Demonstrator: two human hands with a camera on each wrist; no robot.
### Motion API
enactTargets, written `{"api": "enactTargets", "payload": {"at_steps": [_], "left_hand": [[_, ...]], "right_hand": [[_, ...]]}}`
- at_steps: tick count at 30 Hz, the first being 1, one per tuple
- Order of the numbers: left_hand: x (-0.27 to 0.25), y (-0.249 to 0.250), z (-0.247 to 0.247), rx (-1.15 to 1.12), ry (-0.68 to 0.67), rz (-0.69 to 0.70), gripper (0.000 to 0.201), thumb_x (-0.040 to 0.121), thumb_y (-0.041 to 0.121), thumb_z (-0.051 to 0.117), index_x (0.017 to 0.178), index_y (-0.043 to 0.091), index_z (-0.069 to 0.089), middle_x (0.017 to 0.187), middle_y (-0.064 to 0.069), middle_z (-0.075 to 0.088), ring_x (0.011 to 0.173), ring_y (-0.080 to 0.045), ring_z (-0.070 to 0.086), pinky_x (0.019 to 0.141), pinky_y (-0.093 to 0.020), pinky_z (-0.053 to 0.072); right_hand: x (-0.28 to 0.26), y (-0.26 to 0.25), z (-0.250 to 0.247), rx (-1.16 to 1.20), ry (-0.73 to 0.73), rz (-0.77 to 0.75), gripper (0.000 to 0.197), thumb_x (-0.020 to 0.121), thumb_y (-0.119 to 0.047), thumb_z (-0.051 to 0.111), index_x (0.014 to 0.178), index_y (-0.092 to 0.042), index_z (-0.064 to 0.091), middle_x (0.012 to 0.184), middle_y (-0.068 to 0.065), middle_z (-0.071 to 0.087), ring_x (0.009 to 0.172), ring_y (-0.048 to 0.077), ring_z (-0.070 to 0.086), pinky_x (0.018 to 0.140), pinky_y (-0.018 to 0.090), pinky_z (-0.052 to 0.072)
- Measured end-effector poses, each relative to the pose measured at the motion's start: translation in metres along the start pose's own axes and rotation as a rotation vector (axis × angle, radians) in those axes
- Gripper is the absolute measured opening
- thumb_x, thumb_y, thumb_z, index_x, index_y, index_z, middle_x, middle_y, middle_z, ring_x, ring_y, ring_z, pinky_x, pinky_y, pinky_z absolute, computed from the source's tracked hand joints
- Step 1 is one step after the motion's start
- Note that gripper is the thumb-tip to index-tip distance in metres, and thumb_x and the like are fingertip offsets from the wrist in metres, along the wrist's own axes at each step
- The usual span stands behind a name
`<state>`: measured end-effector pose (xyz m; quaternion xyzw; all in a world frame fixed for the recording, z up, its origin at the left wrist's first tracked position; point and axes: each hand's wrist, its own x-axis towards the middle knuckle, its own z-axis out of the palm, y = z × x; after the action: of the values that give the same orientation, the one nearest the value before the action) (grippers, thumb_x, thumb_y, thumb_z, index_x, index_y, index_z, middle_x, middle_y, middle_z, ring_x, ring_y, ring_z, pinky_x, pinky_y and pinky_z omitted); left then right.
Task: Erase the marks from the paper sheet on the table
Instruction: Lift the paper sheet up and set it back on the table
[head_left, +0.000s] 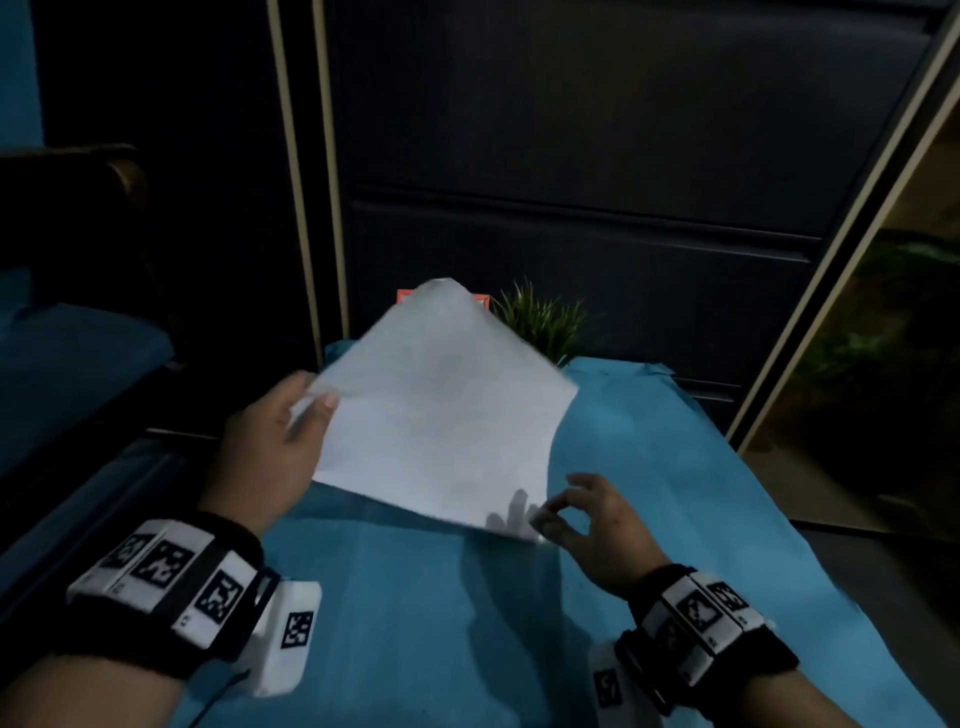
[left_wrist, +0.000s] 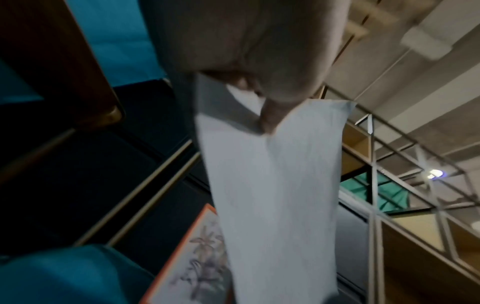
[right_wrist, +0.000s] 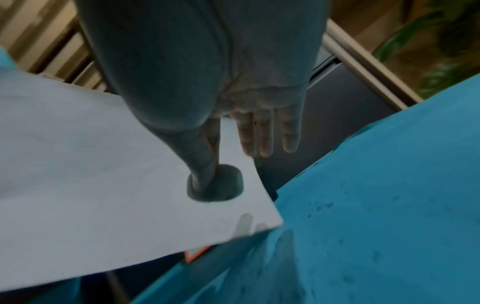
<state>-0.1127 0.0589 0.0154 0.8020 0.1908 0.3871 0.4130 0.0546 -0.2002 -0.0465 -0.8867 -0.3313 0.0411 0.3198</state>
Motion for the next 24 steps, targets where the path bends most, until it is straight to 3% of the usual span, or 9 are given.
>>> {"api": "enactTargets", "payload": {"at_steps": [2,4,7,9,12,14,17,21,24], "left_hand": [[-0.002,0.012,-0.002,-0.066,-0.008,0.009,0.027,0.086,0.044,0.051,0.097,0.022,0.062,0.093,0.005,0.069,0.085,-0.013,0.064,0.077,-0.032,0.049],[-0.004,0.019,-0.001,-0.1,0.001,0.014,0.019,0.088,0.04,0.053,0.098,0.026,0.061,0.093,0.007,0.068,0.082,-0.005,0.064,0.077,-0.032,0.048],[-0.004,0.026,0.002,-0.233,0.024,0.004,0.006,0.098,0.016,0.054,0.102,0.018,0.058,0.09,0.012,0.066,0.074,0.012,0.061,0.072,-0.013,0.048],[-0.007,0.027,0.004,-0.288,-0.013,-0.015,0.012,0.097,0.011,0.048,0.098,0.019,0.058,0.083,0.013,0.07,0.074,0.009,0.063,0.065,-0.006,0.047],[-0.01,0.021,0.005,-0.26,0.016,-0.013,0.018,0.097,0.007,0.045,0.092,0.021,0.056,0.081,0.024,0.069,0.076,0.007,0.062,0.07,-0.008,0.047],[-0.013,0.016,0.004,-0.246,0.069,-0.042,0.024,0.098,0.009,0.044,0.086,0.026,0.055,0.074,0.027,0.067,0.074,0.009,0.059,0.071,-0.007,0.045],[-0.016,0.008,0.0,-0.174,0.052,-0.094,0.032,0.1,0.004,0.039,0.085,0.026,0.057,0.075,0.014,0.065,0.076,0.003,0.057,0.065,-0.002,0.043],[-0.019,-0.009,-0.009,-0.122,-0.051,-0.225,0.031,0.093,-0.009,0.049,0.109,0.015,0.06,0.097,0.004,0.064,0.091,-0.013,0.058,0.07,-0.02,0.044],[-0.023,-0.017,-0.013,-0.094,-0.048,-0.284,0.025,0.09,-0.006,0.053,0.103,0.014,0.062,0.094,-0.005,0.066,0.086,-0.02,0.06,0.066,-0.027,0.043]], "right_hand": [[0.005,0.001,-0.01,0.034,0.055,0.049,0.013,0.083,-0.029,0.071,0.093,-0.022,0.071,0.141,0.007,0.04,0.132,0.02,0.04,0.104,0.022,0.029],[0.008,0.001,-0.02,0.065,0.066,0.109,0.008,0.083,-0.031,0.071,0.09,-0.029,0.067,0.149,0.008,0.031,0.139,0.02,0.031,0.108,0.025,0.026],[0.011,0.002,-0.033,0.15,0.004,0.193,0.01,0.083,-0.034,0.07,0.091,-0.029,0.066,0.154,0.007,0.023,0.143,0.019,0.023,0.107,0.023,0.024],[0.013,0.004,-0.036,0.204,0.01,0.181,0.014,0.083,-0.032,0.071,0.095,-0.024,0.069,0.145,0.008,0.036,0.138,0.021,0.032,0.094,0.016,0.027],[0.019,0.003,-0.038,0.199,0.051,0.135,0.013,0.085,-0.029,0.069,0.096,-0.023,0.068,0.113,0.005,0.053,0.108,0.018,0.052,0.072,0.013,0.03],[0.022,0.003,-0.038,0.227,0.06,0.173,0.01,0.085,-0.028,0.068,0.094,-0.024,0.066,0.108,0.005,0.058,0.095,0.016,0.053,0.068,0.018,0.033],[0.027,0.002,-0.04,0.318,0.155,0.182,0.006,0.086,-0.026,0.068,0.09,-0.022,0.066,0.103,0.008,0.064,0.085,0.021,0.056,0.068,0.025,0.041],[0.03,-0.008,-0.04,0.34,0.175,0.19,0.015,0.088,-0.03,0.065,0.096,-0.018,0.068,0.088,-0.002,0.062,0.075,0.011,0.054,0.059,0.019,0.042],[0.035,-0.017,-0.035,0.371,0.167,0.172,0.02,0.088,-0.033,0.065,0.097,-0.015,0.068,0.083,-0.006,0.063,0.073,0.007,0.054,0.056,0.012,0.042]]}}
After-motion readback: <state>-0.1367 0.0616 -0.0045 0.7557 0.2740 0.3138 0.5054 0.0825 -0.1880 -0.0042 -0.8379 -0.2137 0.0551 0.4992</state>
